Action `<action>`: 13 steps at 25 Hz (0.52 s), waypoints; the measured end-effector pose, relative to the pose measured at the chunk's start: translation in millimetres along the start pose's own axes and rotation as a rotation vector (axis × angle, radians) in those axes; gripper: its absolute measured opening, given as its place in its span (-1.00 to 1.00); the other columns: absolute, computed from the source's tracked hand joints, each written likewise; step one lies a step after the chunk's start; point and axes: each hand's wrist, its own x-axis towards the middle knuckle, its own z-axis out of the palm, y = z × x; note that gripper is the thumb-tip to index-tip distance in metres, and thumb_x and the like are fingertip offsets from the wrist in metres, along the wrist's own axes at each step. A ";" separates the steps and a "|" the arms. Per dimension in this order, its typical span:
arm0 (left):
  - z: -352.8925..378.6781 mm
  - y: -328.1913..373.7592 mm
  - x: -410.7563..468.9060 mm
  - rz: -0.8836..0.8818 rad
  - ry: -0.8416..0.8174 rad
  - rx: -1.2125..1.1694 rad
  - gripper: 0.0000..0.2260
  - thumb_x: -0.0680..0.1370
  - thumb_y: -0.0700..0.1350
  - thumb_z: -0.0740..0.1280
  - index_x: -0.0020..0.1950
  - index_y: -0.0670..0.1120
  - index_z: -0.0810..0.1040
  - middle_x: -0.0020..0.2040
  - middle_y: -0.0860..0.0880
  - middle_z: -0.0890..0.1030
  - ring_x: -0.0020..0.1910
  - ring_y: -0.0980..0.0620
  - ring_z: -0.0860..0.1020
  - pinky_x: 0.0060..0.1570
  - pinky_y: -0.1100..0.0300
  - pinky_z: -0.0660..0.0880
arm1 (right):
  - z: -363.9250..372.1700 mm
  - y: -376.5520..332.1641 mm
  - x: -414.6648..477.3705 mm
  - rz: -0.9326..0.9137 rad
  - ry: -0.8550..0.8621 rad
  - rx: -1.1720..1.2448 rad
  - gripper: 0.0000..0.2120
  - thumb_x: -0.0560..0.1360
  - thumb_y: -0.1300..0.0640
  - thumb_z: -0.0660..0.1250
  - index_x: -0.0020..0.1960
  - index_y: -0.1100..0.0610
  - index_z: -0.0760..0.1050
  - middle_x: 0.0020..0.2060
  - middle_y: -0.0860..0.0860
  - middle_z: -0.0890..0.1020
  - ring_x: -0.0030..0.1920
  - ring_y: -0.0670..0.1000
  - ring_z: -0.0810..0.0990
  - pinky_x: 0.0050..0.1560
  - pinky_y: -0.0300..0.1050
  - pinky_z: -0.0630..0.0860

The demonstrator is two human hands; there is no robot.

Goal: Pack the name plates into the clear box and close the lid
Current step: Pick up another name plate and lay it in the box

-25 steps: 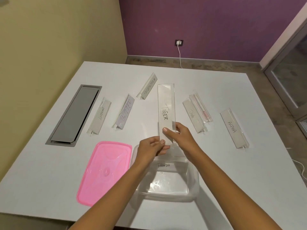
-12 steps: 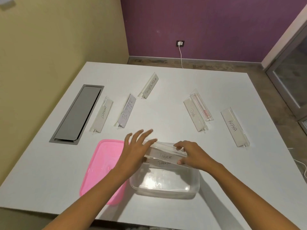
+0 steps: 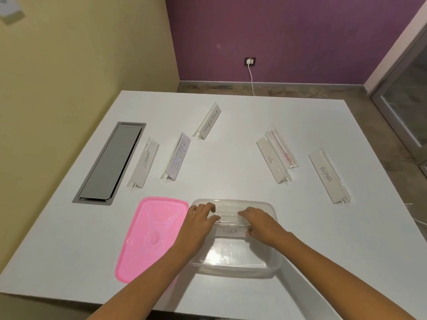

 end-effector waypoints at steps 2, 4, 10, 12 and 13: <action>3.8 0.4 -0.4 -0.006 -0.005 -0.006 -0.49 0.05 -0.31 0.62 -0.07 0.00 0.67 -0.04 -0.03 0.66 -0.12 -0.03 0.64 -0.04 0.14 0.55 | 5.6 1.1 -2.7 -0.020 0.028 -0.020 -0.48 0.45 0.32 0.27 0.40 0.16 0.31 0.27 0.13 0.47 0.24 0.15 0.46 0.18 0.02 0.47; 5.2 1.6 0.1 -0.019 -0.004 -0.014 -0.51 0.05 -0.32 0.61 -0.08 -0.02 0.67 -0.05 -0.03 0.67 -0.14 -0.04 0.64 -0.07 0.17 0.56 | 9.5 2.4 -4.7 -0.026 0.065 -0.025 -0.48 0.46 0.32 0.25 0.41 0.16 0.30 0.28 0.12 0.48 0.23 0.14 0.47 0.15 0.01 0.48; 8.0 5.0 4.8 -0.082 -0.073 -0.149 -0.63 0.28 -0.40 0.45 0.04 -0.15 0.64 -0.03 -0.10 0.67 -0.11 -0.13 0.64 -0.16 0.11 0.60 | 11.2 -5.4 -12.6 -0.089 0.206 -0.146 -0.71 0.53 0.24 0.19 0.24 0.17 0.43 0.17 0.08 0.54 0.13 0.12 0.50 -0.02 0.04 0.53; 10.1 5.4 7.9 -0.151 -0.150 -0.177 -0.65 0.47 -0.33 0.27 0.23 -0.11 0.53 0.17 -0.04 0.59 0.10 -0.08 0.57 -0.04 0.06 0.56 | -0.3 -9.6 -16.1 -0.212 0.345 -0.110 -0.84 0.53 0.22 0.24 0.08 0.19 0.52 0.01 0.08 0.61 0.00 0.13 0.57 -0.18 0.04 0.57; 11.9 4.9 7.9 -0.173 -0.161 -0.185 -0.65 0.51 -0.31 0.23 0.27 -0.09 0.49 0.22 -0.01 0.55 0.15 -0.05 0.54 0.00 0.05 0.54 | -7.2 -7.7 -15.3 -0.256 0.437 -0.082 -0.91 0.51 0.24 0.29 -0.01 0.19 0.54 -0.08 0.08 0.63 -0.08 0.13 0.60 -0.26 0.01 0.58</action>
